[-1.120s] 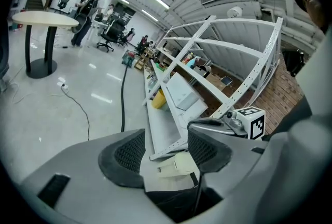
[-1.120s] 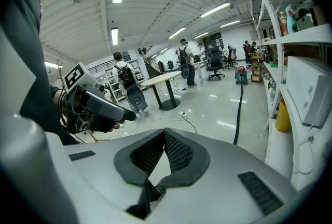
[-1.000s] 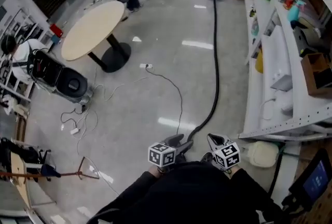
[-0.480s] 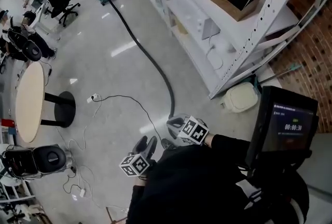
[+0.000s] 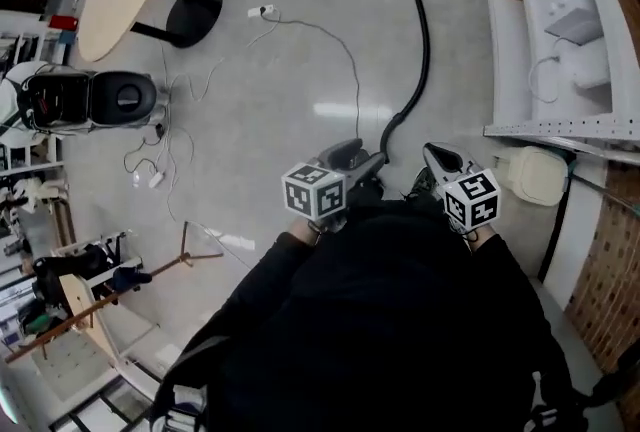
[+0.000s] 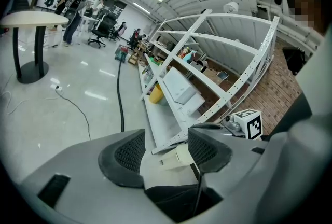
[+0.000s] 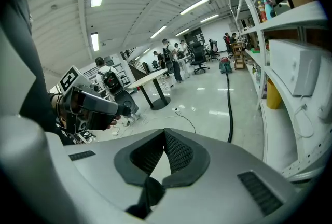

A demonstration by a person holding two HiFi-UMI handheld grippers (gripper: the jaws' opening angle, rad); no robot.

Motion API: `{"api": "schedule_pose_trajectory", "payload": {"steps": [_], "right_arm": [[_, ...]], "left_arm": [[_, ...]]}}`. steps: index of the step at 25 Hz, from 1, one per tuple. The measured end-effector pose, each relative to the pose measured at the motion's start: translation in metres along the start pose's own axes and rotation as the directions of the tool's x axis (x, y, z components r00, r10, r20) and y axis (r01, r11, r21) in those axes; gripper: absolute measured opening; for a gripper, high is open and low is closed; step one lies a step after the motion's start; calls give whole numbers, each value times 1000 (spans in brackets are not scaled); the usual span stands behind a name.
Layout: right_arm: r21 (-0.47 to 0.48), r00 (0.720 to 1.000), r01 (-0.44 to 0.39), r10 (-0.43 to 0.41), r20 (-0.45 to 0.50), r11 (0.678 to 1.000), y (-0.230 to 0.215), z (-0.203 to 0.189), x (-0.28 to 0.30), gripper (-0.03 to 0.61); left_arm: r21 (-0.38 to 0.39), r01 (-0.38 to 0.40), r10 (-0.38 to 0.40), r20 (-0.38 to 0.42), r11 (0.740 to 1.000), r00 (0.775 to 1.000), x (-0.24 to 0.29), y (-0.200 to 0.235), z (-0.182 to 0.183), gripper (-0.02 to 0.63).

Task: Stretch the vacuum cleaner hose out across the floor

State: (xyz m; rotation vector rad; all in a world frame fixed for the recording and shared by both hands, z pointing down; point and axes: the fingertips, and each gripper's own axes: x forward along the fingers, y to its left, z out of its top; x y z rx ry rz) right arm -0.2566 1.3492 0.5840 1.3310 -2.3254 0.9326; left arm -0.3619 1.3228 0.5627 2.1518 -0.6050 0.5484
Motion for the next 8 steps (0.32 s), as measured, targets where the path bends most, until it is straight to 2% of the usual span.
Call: {"api": "schedule_pose_trajectory", "payload": {"steps": [3,8], "right_arm": [[46,999,29,-28,-29,998,3,-18,6,15],[58,997,39,-35,-71,998,2,-30,32,15]], "left_arm": [[-18,2,-3,-12,1000,1000,-4,21,-7,270],[-40,-28,27,-25,999,999,-6,63,-10,270]]}}
